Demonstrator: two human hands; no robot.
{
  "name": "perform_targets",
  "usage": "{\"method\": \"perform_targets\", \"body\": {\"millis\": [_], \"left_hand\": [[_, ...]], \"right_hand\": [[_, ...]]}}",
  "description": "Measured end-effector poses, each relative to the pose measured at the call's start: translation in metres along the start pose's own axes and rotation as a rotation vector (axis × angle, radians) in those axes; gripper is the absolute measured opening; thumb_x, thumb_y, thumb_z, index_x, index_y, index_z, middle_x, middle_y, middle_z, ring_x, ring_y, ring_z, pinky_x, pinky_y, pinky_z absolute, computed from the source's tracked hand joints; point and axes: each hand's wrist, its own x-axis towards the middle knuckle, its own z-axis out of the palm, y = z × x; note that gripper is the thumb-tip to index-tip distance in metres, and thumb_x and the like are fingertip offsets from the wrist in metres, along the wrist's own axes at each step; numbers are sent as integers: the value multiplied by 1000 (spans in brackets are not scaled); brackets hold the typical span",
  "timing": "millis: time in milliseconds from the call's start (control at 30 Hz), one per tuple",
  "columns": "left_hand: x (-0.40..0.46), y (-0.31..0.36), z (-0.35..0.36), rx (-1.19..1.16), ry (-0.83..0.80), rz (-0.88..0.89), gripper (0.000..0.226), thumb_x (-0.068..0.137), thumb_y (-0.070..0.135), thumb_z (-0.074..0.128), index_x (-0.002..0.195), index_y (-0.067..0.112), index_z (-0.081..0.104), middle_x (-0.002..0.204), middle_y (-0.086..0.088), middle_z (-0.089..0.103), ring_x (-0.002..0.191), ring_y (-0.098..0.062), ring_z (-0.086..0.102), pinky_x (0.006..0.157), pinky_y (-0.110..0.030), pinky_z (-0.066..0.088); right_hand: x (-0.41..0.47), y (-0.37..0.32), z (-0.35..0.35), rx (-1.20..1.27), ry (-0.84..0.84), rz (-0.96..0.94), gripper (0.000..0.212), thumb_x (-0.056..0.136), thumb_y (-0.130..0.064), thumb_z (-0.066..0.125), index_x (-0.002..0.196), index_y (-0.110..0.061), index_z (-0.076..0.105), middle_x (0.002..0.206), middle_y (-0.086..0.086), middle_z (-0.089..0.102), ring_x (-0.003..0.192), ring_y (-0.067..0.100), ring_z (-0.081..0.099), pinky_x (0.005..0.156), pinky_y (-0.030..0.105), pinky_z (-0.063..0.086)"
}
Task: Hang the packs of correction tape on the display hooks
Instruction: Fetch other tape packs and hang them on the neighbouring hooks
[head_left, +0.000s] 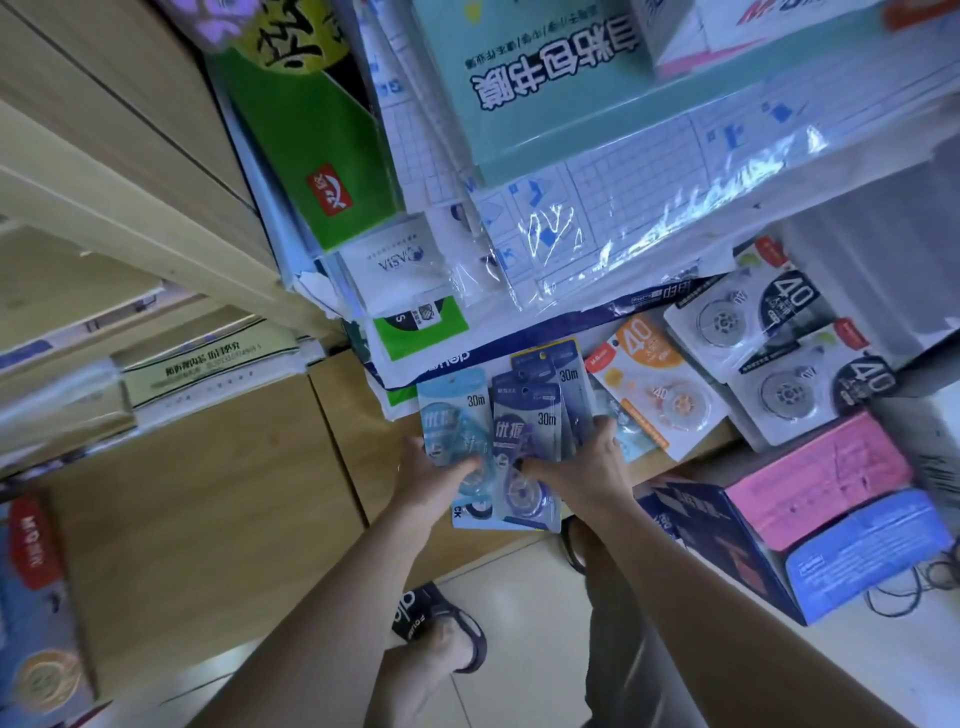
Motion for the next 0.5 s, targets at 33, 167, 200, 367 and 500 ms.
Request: {"method": "perform_targets", "body": {"millis": [33,167,200,367,500], "left_hand": [[2,-1,0,-10,-11,-3,59,86,26,84,125,17,41,122,-8,58,103,-22,63,75,-33,48],[-2,0,2,-73,-45,3,51,88,22,81,123,16,44,116,-7,63,96,-16,65,68,-29,51],[-4,1,3,-87,-56,8,52,88,21,82,124,16,44,116,-6,64,97,-15,66,68,-27,51],[-4,4,8,-111,-104,25,76,69,34,92,132,17,53,121,-8,73,103,-19,75,83,-37,62],[-8,7,8,-135,-111,20,74,73,27,92,131,18,47,119,-7,70,106,-22,72,92,-42,60]], "right_hand": [[1,0,-1,0,-1,-3,84,65,-43,93,117,-17,32,127,9,55,114,31,56,84,39,47],[3,0,-7,-42,-17,3,96,65,-43,93,137,-13,36,134,10,44,124,31,51,93,39,48],[4,0,-7,-59,-22,5,99,64,-43,92,139,-14,35,135,10,40,126,31,50,95,40,49],[8,1,-2,-71,-33,-24,95,64,-43,91,138,-16,37,137,6,36,127,27,48,94,39,49],[11,1,-5,-119,-30,-25,99,63,-51,89,142,-18,39,139,3,42,127,24,47,102,43,50]]}}
